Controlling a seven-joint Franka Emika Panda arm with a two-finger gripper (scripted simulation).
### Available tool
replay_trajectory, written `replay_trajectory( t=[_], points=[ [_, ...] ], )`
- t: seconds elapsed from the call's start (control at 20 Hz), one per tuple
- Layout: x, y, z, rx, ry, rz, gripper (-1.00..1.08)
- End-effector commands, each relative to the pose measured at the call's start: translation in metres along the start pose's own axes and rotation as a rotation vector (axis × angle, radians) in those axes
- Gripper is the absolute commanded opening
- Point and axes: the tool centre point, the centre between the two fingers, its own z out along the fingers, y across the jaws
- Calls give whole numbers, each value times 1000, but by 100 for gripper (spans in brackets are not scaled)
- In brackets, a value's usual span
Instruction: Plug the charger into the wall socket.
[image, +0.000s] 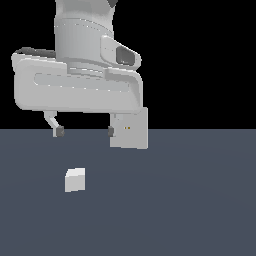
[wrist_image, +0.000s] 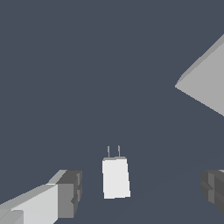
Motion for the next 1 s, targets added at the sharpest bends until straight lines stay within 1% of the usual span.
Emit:
replay_trajectory(
  t=[0.0,0.45,0.95],
  points=[
    [-7,-5,8,3,13,-23,100],
    [-21,-16,25,9,37,-68,100],
    [-23,-16,33,9,38,-71,100]
  ],
)
